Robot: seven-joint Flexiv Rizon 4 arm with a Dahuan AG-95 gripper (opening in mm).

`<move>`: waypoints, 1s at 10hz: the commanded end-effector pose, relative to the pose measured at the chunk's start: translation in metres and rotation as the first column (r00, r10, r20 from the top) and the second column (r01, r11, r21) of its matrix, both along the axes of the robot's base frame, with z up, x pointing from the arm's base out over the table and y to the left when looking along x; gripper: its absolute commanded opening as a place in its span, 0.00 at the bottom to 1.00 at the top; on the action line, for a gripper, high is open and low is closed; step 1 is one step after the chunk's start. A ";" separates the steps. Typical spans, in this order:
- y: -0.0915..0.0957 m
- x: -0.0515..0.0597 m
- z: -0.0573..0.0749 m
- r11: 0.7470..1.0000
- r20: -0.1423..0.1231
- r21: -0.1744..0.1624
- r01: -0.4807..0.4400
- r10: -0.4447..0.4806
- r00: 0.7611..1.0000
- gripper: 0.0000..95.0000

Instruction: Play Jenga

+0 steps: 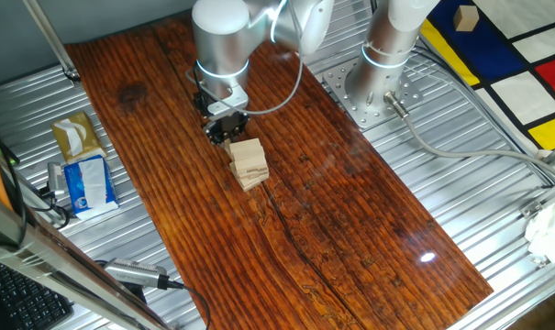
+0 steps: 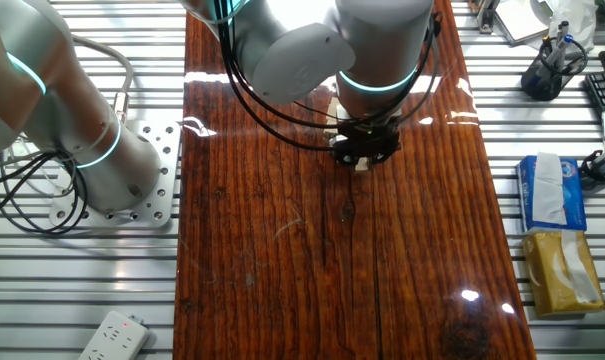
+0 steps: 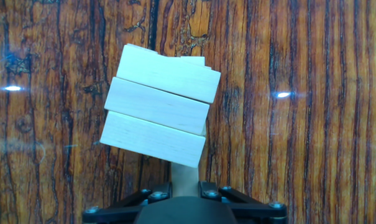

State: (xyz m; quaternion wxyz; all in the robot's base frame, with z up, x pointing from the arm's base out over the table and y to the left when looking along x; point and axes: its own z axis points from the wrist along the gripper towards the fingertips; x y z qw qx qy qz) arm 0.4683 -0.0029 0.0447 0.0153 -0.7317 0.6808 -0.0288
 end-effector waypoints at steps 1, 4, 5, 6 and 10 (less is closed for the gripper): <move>0.000 0.000 0.000 1.000 0.000 0.001 -0.001 0.001 1.000 0.00; -0.001 0.001 -0.001 1.000 0.000 0.001 -0.001 0.001 1.000 0.00; -0.001 0.001 -0.001 1.000 0.000 0.001 -0.001 0.001 1.000 0.00; -0.002 0.002 -0.001 1.000 -0.001 0.005 -0.003 0.003 1.000 0.00; -0.004 0.003 -0.001 1.000 -0.001 0.005 -0.006 0.006 1.000 0.00</move>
